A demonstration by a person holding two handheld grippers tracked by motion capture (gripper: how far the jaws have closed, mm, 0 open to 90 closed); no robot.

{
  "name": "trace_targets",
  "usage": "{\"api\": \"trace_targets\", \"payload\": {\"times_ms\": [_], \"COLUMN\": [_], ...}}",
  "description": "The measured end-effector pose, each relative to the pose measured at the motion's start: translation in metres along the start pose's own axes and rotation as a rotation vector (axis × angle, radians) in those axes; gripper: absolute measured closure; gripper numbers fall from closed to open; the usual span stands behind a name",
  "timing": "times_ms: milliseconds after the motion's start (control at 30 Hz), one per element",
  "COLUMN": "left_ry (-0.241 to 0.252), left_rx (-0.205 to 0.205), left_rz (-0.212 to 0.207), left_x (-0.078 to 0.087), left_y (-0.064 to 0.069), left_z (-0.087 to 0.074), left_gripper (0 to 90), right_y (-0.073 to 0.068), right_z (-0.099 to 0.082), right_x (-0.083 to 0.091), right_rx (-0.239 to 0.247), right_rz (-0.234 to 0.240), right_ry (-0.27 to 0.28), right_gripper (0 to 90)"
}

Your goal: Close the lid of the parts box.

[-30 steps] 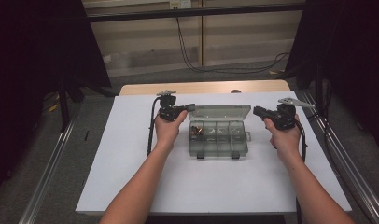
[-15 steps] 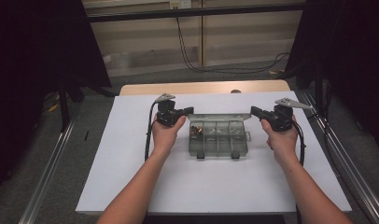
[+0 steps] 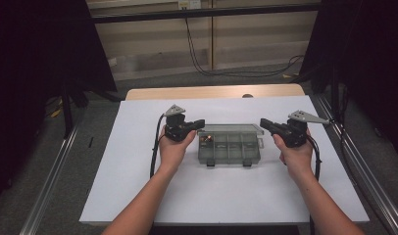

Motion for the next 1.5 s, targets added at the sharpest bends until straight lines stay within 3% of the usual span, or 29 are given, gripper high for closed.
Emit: {"api": "trace_targets", "payload": {"times_ms": [233, 533, 767, 1133, 1233, 1500], "left_ry": [0.01, -0.002, -0.006, -0.011, -0.012, 0.001], "left_rx": [0.003, -0.035, -0.011, 0.004, -0.005, -0.002], "left_rz": [-0.01, -0.014, -0.028, -0.015, -0.001, -0.011], "left_x": [0.01, 0.021, 0.03, 0.038, 0.041, 0.043], "left_y": [0.011, 0.023, 0.029, 0.029, 0.028, 0.026], "left_z": [-0.01, -0.026, -0.04, -0.066, -0.069, -0.07], "left_gripper": [90.0, 90.0, 90.0, 90.0, 90.0, 90.0], "right_y": [-0.012, -0.027, -0.035, -0.034, -0.034, -0.031], "right_z": [-0.008, -0.018, -0.031, -0.055, -0.059, -0.067], "right_x": [0.011, 0.019, 0.03, 0.037, 0.037, 0.036], "right_rx": [0.002, 0.018, 0.018, 0.005, 0.004, -0.008], "right_rz": [0.014, 0.041, 0.041, 0.017, 0.016, 0.005], "right_ry": [0.002, -0.012, -0.005, -0.033, -0.044, -0.076], "right_gripper": [90.0, 90.0, 90.0, 90.0, 90.0, 90.0]}}
Point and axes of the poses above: each handheld gripper's, and its own axes: x roughly backward along the jaws, z roughly out of its top, y roughly to its right, the point moved 8 cm from there along -x, roughly forward along the jaws, and after that the axes turned 11 degrees about y, right-handed, at the moved point
